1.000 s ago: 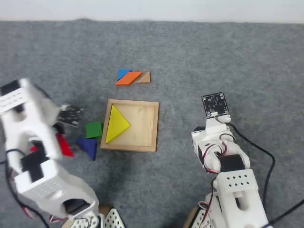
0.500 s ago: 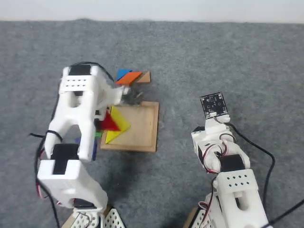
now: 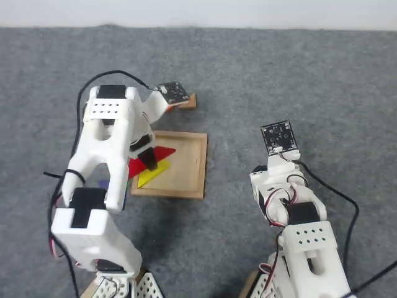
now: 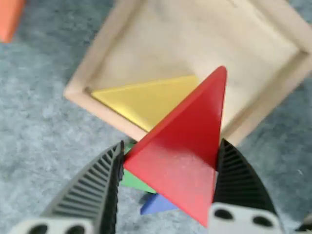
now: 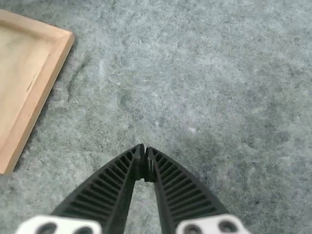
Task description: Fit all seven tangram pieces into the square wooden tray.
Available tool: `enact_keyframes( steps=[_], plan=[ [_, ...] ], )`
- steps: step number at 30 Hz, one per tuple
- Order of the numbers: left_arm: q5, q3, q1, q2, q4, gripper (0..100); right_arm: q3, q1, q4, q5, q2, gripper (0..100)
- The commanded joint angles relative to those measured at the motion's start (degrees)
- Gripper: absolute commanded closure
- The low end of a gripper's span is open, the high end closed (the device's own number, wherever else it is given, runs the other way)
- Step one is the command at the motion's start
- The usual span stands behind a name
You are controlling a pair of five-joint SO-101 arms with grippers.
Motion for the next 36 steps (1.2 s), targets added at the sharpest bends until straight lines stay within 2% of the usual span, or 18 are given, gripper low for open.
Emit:
enact_keyframes(
  steps=[1,7,12,17,24,28,36],
  plan=[
    [3.6,-2.0,2.1,-0.5,1.1,99,-0.8,0.2,-0.9,0.8,-1.9,99.1],
    [32.2,-1.5,1.5,-0.9,-4.3,99,-0.8,0.1,-0.8,0.8,-1.9,99.1],
    [50.2,-1.5,2.5,-0.6,-4.7,99,-0.8,0.1,-0.7,0.8,-1.9,99.1],
    [74.1,-1.2,2.5,-0.5,-4.2,99,-0.8,0.1,-0.7,0.8,-1.9,99.1],
    [103.3,-0.8,2.9,-0.4,-4.0,99,-0.8,0.1,-0.7,0.8,-1.9,99.1],
    [105.0,-0.7,2.9,-0.5,-8.0,99,-0.8,0.1,-0.7,0.8,-1.9,99.1],
    [105.2,-0.6,2.8,-1.1,-7.5,99,-0.8,0.0,-0.7,0.8,-1.9,99.1]
  ],
)
